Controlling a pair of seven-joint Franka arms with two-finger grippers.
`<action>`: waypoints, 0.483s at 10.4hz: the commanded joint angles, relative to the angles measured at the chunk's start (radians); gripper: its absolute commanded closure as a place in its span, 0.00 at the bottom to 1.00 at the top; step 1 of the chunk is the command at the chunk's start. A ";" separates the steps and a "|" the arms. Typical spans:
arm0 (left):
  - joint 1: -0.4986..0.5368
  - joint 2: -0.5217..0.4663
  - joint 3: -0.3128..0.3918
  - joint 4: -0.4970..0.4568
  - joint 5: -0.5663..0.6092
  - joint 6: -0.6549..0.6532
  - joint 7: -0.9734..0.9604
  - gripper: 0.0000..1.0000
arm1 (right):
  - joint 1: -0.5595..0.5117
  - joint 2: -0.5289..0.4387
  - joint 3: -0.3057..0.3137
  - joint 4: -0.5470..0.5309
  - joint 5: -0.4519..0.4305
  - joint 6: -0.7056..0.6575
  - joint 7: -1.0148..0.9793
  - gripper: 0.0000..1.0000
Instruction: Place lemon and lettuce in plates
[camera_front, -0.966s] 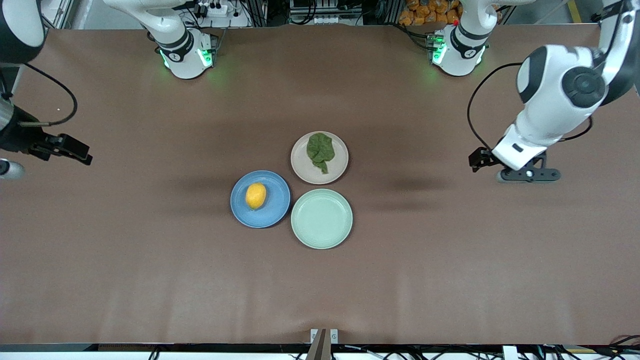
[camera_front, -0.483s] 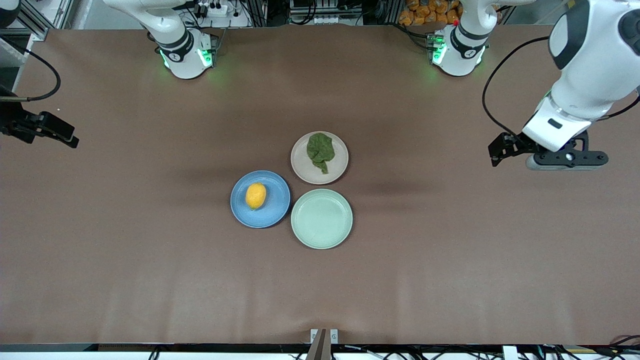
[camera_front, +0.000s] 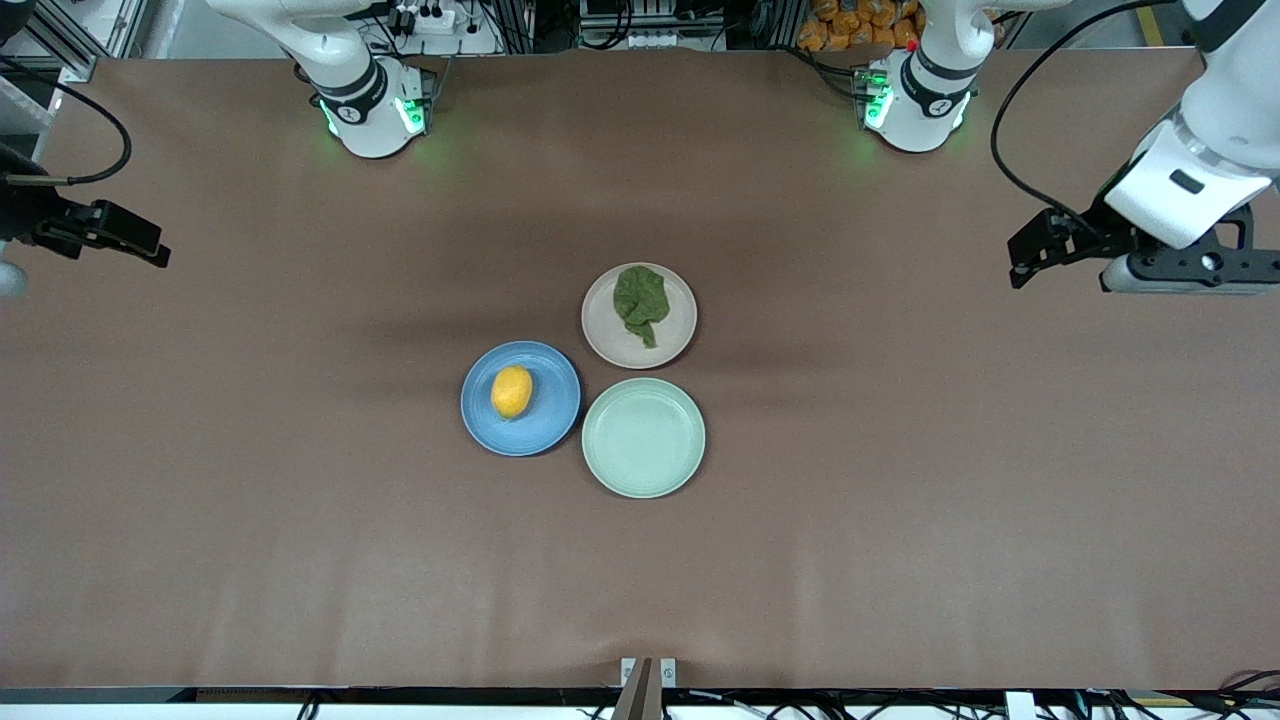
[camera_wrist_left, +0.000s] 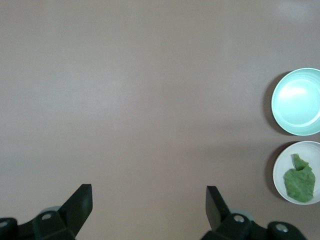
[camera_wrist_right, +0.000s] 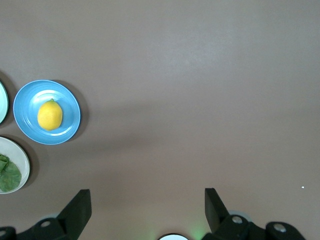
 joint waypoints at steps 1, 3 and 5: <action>-0.001 0.010 0.009 0.067 -0.020 -0.077 0.033 0.00 | -0.013 -0.003 0.007 0.020 0.020 -0.020 0.002 0.00; -0.003 0.008 0.009 0.096 -0.014 -0.116 0.033 0.00 | -0.011 -0.006 0.007 0.031 0.016 -0.022 0.000 0.00; -0.003 0.008 0.009 0.112 -0.014 -0.143 0.033 0.00 | -0.011 -0.005 0.007 0.047 0.005 -0.015 0.000 0.00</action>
